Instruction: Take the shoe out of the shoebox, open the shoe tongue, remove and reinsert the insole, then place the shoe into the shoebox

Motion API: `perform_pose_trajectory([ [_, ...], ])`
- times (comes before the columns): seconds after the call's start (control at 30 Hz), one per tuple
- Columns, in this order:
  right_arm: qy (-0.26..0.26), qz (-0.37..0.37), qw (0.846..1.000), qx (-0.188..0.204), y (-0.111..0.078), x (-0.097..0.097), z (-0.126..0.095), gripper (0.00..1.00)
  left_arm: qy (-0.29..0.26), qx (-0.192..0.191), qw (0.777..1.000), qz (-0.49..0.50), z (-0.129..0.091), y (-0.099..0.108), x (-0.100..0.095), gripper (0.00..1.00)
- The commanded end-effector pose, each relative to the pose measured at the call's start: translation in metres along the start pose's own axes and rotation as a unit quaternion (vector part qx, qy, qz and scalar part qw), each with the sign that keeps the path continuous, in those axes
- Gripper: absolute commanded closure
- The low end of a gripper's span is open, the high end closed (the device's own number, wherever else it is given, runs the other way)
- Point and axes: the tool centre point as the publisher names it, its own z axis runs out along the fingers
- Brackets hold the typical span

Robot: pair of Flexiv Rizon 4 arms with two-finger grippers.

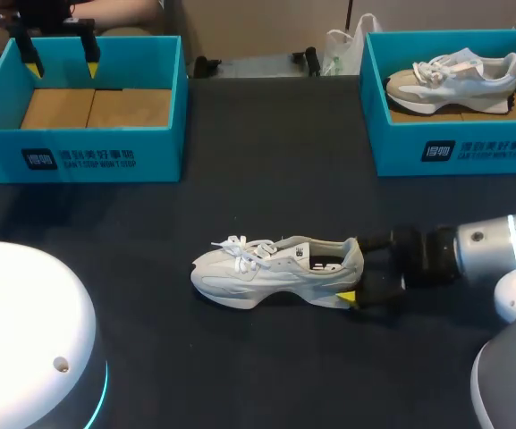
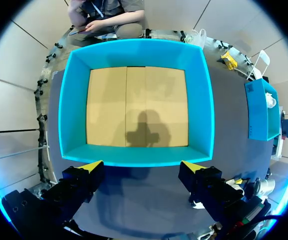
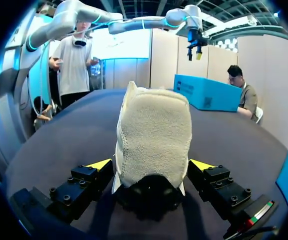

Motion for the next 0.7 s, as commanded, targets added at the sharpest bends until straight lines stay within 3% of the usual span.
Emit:
perform_pose_trajectory([
  [0.03, 0.003, 0.001, 1.0, -0.002, -0.003, -0.003, 0.014, 0.0, -0.001, -0.001, 1.0, 0.0, -0.001, 0.0, 0.0, 0.0],
  [0.43, 0.021, 0.0, 1.0, -0.008, -0.005, -0.006, 0.025, 0.0, -0.001, -0.001, 1.0, 0.0, -0.001, 0.0, 0.0, 0.0],
  [0.47, 0.024, 0.001, 1.0, -0.008, -0.006, -0.006, 0.026, 0.23, -0.001, -0.001, 1.0, 0.0, -0.001, 0.0, 0.0, 0.0],
  [0.5, 0.027, 0.002, 1.0, -0.005, -0.006, -0.006, 0.027, 0.6, -0.001, -0.001, 1.0, 0.0, -0.001, 0.0, 0.0, 0.0],
  [0.57, 0.03, 0.001, 1.0, -0.003, -0.006, -0.006, 0.027, 1.0, -0.001, -0.001, 1.0, 0.0, -0.001, 0.0, 0.0, 0.0],
  [0.7, 0.036, -0.007, 0.999, 0.0, -0.002, -0.009, 0.025, 1.0, -0.001, -0.001, 1.0, 0.0, -0.001, 0.0, 0.0, 0.0],
])
